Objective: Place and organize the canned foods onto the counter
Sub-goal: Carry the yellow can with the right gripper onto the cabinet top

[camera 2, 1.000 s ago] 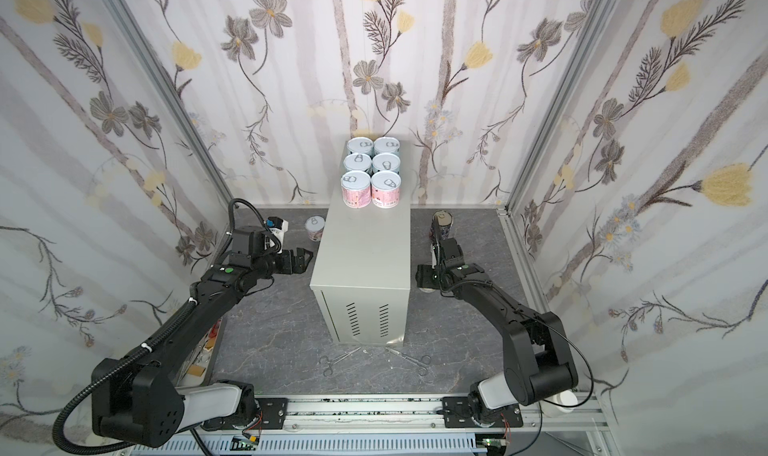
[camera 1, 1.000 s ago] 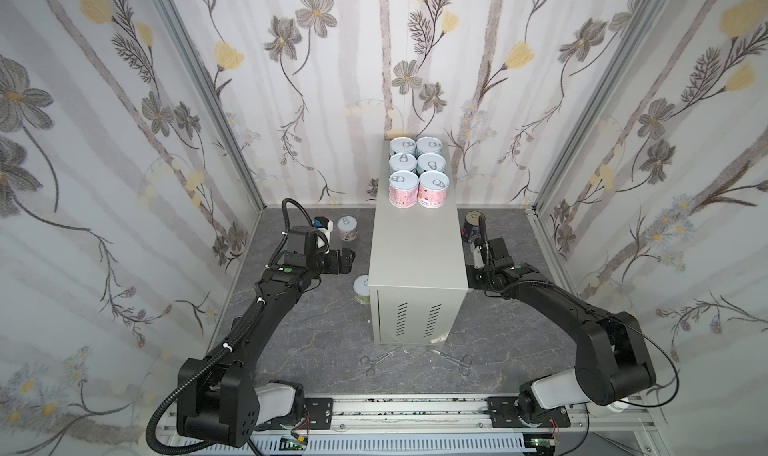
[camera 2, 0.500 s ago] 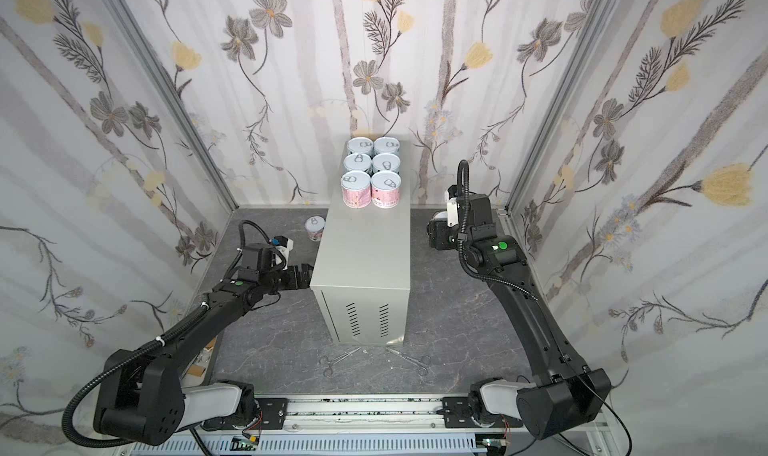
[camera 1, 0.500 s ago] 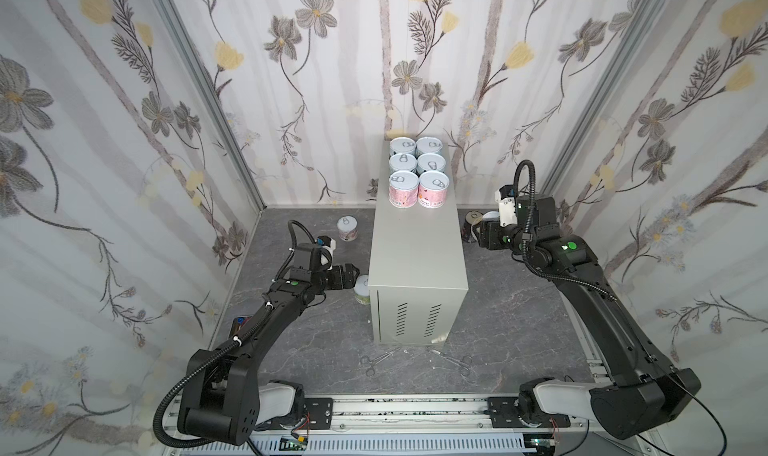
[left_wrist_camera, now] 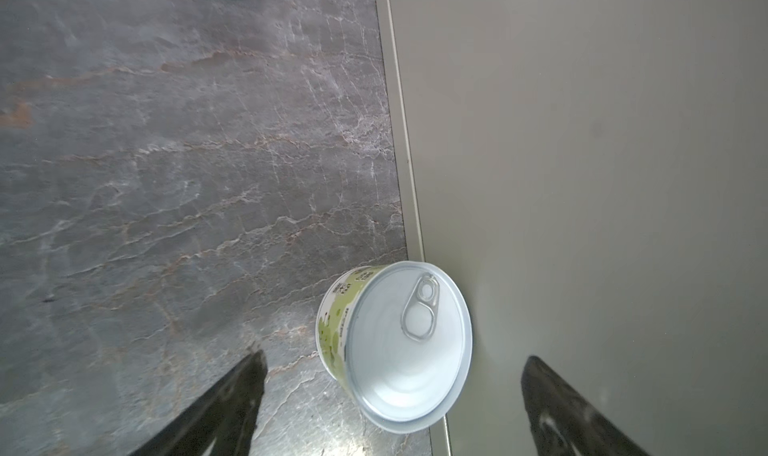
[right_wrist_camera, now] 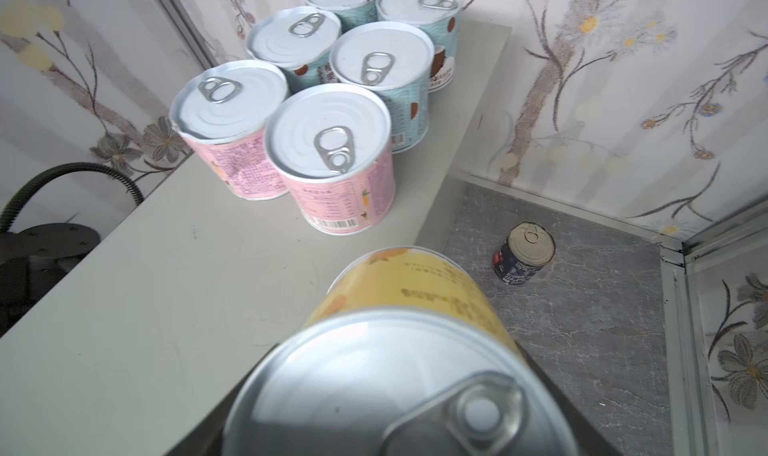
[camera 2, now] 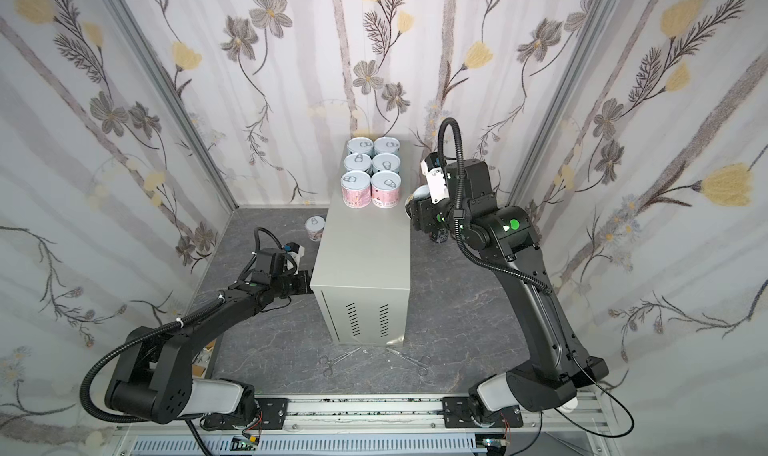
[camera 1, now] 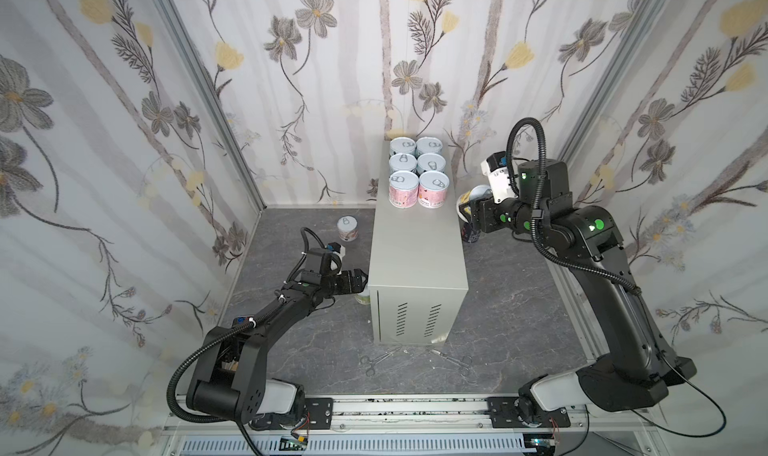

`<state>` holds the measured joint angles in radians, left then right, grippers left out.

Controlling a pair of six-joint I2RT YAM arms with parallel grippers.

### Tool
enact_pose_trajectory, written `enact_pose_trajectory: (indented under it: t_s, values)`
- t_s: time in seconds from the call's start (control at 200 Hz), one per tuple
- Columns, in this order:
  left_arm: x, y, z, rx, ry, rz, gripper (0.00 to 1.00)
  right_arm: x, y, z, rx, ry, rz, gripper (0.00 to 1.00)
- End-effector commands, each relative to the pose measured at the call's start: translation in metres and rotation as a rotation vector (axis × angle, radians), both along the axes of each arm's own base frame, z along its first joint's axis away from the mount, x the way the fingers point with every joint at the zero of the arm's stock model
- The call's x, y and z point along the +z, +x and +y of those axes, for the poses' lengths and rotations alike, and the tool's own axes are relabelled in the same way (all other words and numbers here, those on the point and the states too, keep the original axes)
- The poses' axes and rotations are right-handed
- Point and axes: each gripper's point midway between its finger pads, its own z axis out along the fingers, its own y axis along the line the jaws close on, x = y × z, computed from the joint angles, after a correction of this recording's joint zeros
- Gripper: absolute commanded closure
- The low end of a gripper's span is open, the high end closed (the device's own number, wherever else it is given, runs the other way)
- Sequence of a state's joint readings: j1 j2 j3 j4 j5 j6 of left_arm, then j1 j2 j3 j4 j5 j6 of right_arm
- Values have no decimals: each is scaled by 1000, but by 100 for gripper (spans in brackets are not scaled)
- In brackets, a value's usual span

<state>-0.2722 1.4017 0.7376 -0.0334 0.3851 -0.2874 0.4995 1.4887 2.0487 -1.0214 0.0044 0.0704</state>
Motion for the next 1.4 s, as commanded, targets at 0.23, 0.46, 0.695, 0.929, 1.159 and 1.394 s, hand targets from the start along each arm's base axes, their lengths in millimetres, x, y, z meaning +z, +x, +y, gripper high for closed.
enact_pose_trajectory:
  t_s: [0.23, 0.46, 0.695, 0.929, 1.159, 1.394]
  values:
    - [3, -3, -19, -59, -60, -18, 4, -24, -14, 52, 137, -38, 100, 56]
    - [-16, -8, -18, -60, 50, 11, 2, -44, -4, 69, 146, -63, 147, 54]
    - [-19, -12, -8, -38, 107, -1, 0, -49, -3, 79, 170, -69, 168, 45]
    - [-15, -11, -6, -26, 116, -13, 0, -57, 2, 70, 124, -124, 172, 36]
    - [-8, -9, -10, -49, 108, -25, 0, -46, 0, 73, 133, -103, 140, 19]
    - [11, -9, -5, -63, 112, -98, 0, -38, -2, 70, 120, -96, 116, 12]
